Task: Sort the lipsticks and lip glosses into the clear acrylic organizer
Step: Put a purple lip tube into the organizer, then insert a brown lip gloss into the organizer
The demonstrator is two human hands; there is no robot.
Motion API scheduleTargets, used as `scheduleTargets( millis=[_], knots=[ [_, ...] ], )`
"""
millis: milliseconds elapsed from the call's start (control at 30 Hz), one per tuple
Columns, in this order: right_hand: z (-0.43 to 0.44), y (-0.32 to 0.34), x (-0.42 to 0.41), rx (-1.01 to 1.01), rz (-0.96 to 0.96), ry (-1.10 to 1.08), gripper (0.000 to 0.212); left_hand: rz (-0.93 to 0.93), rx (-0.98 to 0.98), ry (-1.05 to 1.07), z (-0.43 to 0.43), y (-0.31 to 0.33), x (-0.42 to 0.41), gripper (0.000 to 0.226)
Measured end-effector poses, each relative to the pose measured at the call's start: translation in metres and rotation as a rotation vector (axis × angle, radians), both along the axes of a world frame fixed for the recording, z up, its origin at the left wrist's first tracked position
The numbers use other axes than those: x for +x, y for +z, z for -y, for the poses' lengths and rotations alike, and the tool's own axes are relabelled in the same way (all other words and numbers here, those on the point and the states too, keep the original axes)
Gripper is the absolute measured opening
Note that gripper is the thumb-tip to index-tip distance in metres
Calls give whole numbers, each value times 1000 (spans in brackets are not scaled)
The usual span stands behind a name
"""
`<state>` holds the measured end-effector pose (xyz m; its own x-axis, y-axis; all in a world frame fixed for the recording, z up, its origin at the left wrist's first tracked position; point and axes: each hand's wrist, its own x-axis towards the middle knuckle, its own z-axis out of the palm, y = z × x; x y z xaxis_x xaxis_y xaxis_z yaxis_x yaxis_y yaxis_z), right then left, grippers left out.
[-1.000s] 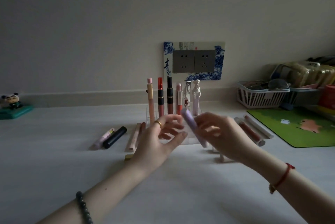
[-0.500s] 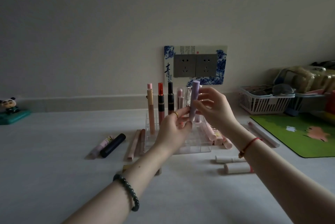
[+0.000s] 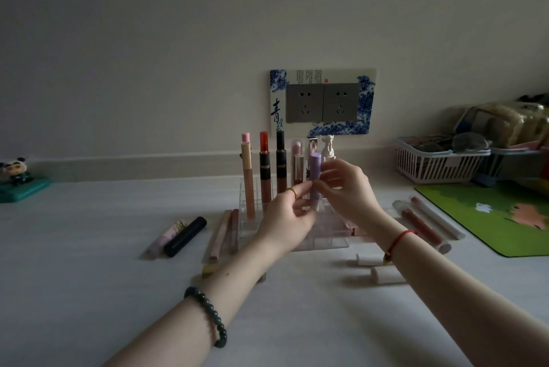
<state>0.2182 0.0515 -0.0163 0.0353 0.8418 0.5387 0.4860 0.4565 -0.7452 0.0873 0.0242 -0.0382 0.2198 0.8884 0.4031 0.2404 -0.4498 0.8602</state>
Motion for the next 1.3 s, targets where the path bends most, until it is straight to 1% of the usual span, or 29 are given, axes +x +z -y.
scheduleTargets(
  millis=[600,667,733,800,867,1000,1067,1133,1200,1267,1300],
  knots=[
    [1,1,0,-17,68,-66,17,-36,-1,-5,1,4,-2,46],
    [3,3,1,-30,78,-68,20,-37,3,-7,3,5,-1,46],
    [6,7,3,-61,78,-65,26,-26,13,-8,5,5,0,46],
    [12,14,11,-85,65,-50,31,3,28,0,7,7,0,47],
    [19,24,26,-82,57,-49,30,42,51,-5,10,10,1,46],
    [38,43,75,-8,31,-128,27,70,74,-57,21,15,15,42],
    [46,43,101,15,-19,-196,26,60,43,-102,24,14,30,40],
    [51,34,121,-10,-24,-284,26,24,-9,-138,24,13,48,40],
    [51,17,132,-76,33,-364,26,-1,-113,-179,22,13,68,41],
    [50,1,137,-151,128,-409,27,46,-271,-206,18,12,89,40],
    [49,-5,138,-186,182,-414,28,67,-342,-180,16,11,99,39]
  ],
)
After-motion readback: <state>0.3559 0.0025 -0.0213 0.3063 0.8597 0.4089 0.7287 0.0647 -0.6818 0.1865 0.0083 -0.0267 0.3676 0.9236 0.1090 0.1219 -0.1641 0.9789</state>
